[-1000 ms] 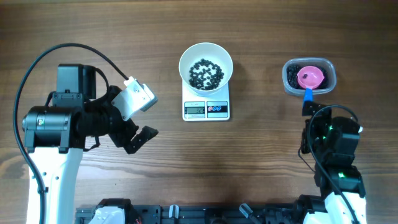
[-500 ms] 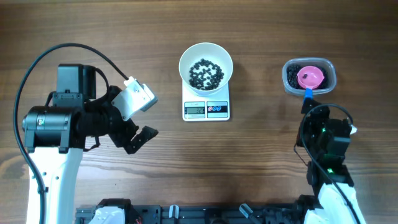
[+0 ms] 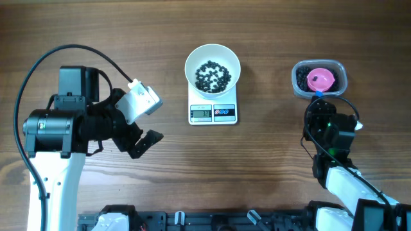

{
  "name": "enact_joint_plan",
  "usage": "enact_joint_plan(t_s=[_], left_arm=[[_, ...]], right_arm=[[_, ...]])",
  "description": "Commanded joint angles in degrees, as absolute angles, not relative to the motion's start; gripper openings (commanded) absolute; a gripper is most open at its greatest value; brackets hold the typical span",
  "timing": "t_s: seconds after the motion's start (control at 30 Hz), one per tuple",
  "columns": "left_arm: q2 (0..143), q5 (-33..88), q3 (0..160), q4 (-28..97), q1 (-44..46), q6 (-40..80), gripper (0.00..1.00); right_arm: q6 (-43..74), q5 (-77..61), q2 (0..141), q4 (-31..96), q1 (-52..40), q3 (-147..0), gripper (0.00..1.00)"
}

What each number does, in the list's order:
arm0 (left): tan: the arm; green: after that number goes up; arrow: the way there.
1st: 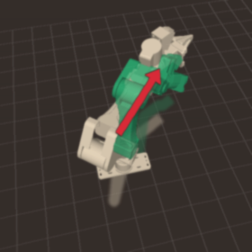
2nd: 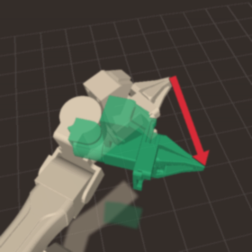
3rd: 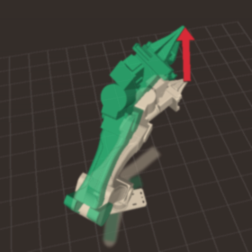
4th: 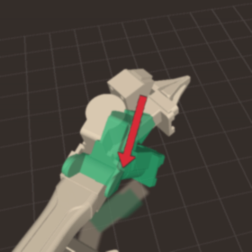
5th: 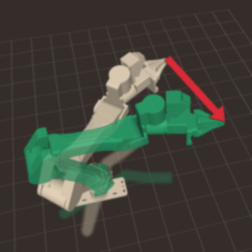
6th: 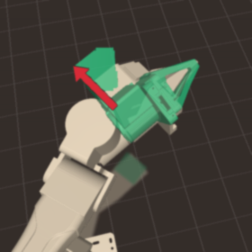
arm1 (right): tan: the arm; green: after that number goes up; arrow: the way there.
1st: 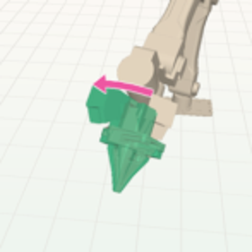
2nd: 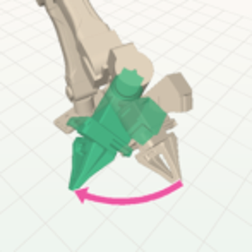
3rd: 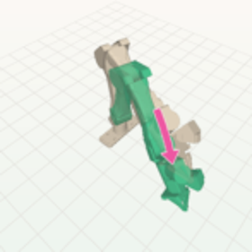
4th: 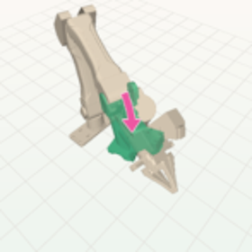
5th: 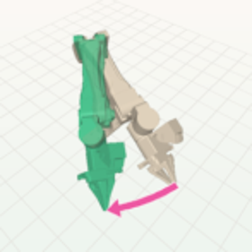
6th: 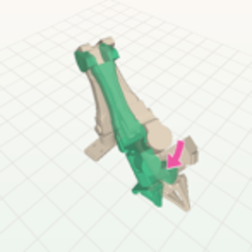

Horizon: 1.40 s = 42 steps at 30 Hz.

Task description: Scoop item into bowl and weigh 150g on scale

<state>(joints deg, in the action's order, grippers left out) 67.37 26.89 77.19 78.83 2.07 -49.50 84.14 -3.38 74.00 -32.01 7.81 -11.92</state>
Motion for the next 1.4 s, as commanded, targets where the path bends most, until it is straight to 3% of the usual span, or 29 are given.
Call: enact_joint_plan(t_s=[0.0,0.1,0.23,0.5,0.6,0.73,0.87,1.37], left_arm=[[66.7,27.4,78.2,78.7,1.6,-50.8,1.0],[66.7,27.4,78.2,78.7,1.6,-50.8,1.0],[66.7,27.4,78.2,78.7,1.6,-50.8,1.0],[66.7,27.4,78.2,78.7,1.6,-50.8,1.0],[66.7,27.4,78.2,78.7,1.6,-50.8,1.0],[66.7,27.4,78.2,78.7,1.6,-50.8,1.0],[66.7,27.4,78.2,78.7,1.6,-50.8,1.0],[66.7,27.4,78.2,78.7,1.6,-50.8,1.0]], right_arm=[[83.9,-2.3,74.4,-32.3,7.9,-11.9,0.66],[82.4,-1.0,74.4,-32.3,7.9,-11.9,0.75],[82.4,0.0,74.4,-32.2,7.9,-11.9,0.79],[82.0,0.1,74.4,-32.2,7.9,-11.9,0.56],[82.1,0.0,74.4,-32.3,7.9,-11.9,0.32],[82.5,-0.9,74.0,-32.5,7.9,-11.9,0.13],[82.3,-0.8,72.5,-32.5,7.9,-11.9,0.05],[81.0,-2.5,56.7,-26.1,7.9,-12.2,0.05]])
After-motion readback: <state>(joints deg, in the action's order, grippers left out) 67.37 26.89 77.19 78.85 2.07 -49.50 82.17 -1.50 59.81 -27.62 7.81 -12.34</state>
